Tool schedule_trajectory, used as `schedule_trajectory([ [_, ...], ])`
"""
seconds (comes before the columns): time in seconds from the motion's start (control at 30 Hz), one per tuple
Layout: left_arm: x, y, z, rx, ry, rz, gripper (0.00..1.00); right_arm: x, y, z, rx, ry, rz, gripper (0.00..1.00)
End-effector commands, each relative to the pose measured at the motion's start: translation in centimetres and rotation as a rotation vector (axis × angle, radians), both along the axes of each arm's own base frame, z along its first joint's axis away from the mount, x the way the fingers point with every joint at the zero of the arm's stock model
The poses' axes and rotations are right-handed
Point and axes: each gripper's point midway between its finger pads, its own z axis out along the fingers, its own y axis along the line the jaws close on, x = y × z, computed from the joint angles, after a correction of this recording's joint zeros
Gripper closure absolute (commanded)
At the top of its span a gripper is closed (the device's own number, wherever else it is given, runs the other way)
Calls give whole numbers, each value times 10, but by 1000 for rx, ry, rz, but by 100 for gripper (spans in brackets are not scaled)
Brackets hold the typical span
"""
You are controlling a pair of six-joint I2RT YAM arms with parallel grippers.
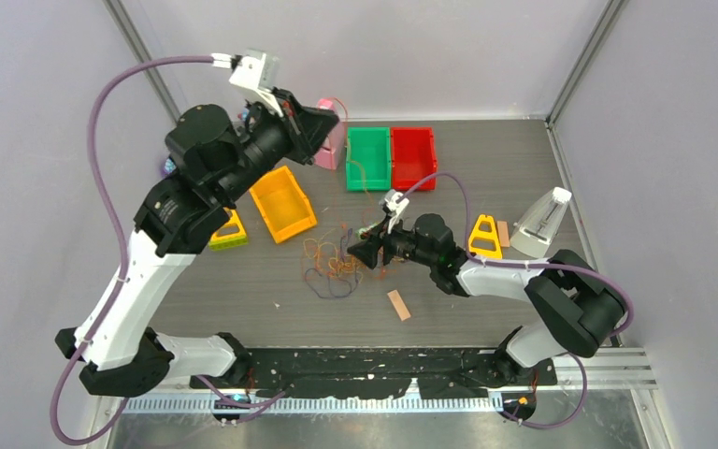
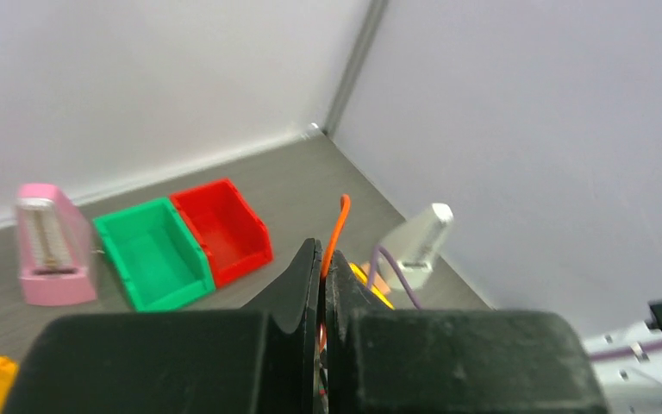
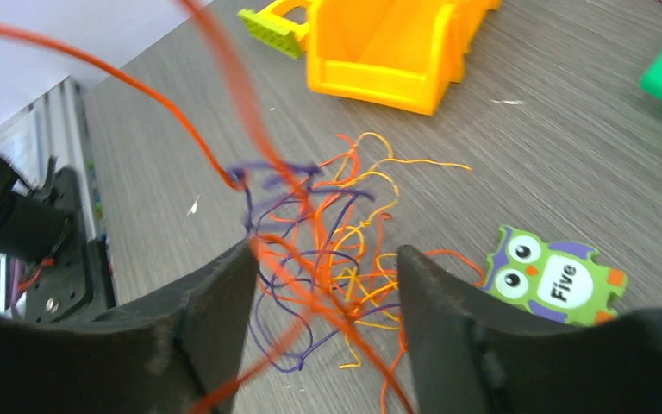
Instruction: Untangle the cables
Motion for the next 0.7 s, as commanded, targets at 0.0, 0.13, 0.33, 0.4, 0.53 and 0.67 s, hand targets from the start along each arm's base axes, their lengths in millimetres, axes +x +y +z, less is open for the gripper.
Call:
schedule_trajectory([
  [0.0,3,46,56,-54,-135,195,100,26,-20,5,-18,-26,-191,53],
  [0.13,6,67,76,-48,-173,285,100,46,-45,-8,-40,47,-351,86],
  [0.33,8,87,76,-36,-191,375,100,79,-111,-31,0,203,-622,95],
  [0.4,10,89,72,-27,-189,390,100,83,-129,-34,20,229,-693,95],
  [0.53,15,107,67,-17,-172,489,100,85,-154,-44,29,265,-795,77],
  [0.67,15,127,69,-26,-171,560,100,88,-167,-51,24,306,-849,37],
])
